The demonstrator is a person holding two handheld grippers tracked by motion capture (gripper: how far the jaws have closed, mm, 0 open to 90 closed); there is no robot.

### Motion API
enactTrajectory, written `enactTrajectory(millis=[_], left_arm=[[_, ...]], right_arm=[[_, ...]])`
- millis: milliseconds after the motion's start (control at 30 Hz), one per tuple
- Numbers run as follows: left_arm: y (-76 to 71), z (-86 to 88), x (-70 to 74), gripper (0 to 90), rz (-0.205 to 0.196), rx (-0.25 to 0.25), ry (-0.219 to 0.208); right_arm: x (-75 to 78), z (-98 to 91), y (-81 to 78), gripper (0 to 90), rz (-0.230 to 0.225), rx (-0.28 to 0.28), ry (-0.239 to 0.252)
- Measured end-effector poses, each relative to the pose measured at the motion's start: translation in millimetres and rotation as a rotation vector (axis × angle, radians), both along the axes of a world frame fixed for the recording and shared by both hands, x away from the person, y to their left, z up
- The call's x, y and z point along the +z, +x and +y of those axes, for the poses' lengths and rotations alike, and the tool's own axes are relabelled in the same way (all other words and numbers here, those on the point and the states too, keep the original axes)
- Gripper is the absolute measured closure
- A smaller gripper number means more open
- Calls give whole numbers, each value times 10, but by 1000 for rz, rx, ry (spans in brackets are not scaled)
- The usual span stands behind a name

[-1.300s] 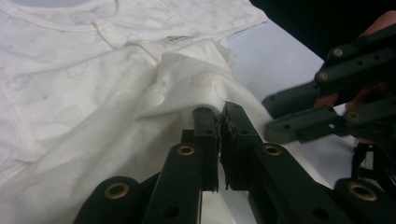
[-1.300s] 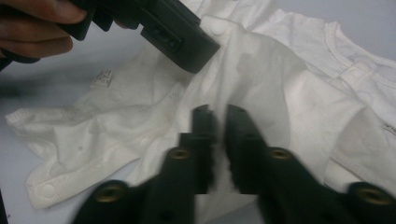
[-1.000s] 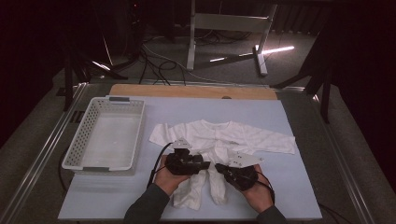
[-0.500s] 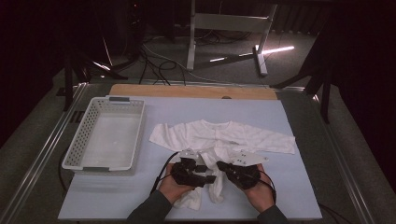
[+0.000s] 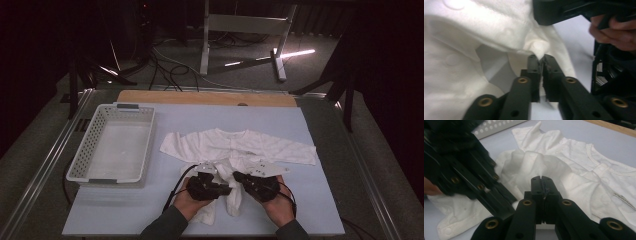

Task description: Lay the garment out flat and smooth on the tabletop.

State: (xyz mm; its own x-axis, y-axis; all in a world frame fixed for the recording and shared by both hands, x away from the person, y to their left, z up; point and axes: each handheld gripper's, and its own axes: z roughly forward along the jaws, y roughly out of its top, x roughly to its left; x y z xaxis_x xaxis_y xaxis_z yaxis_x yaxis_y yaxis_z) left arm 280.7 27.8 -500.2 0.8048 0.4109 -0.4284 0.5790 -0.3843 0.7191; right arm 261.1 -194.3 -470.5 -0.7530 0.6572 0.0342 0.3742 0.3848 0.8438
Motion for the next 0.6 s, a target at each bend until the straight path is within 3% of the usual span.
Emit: enactTrajectory(millis=[100,133,167,267,500,600], left_arm=[[9,79,45,879,-4,8,-14],[19,112,60,881,-4,11,-17],[29,145,76,881,-3,22,-27],[82,279,127,880,-5,58,-43],[203,541,217,878,-17,153,-56],[258,588,236,878,-34,194,-27]], right_arm=[[-1,-6,4,835,4,-4,10],[-1,-23,14,704,9,-11,22],[0,-27,14,630,11,-20,26],[-4,-53,29,528,8,-43,28],[-33,-98,55,484,23,-75,20],[-41,-101,59,482,22,-73,7]])
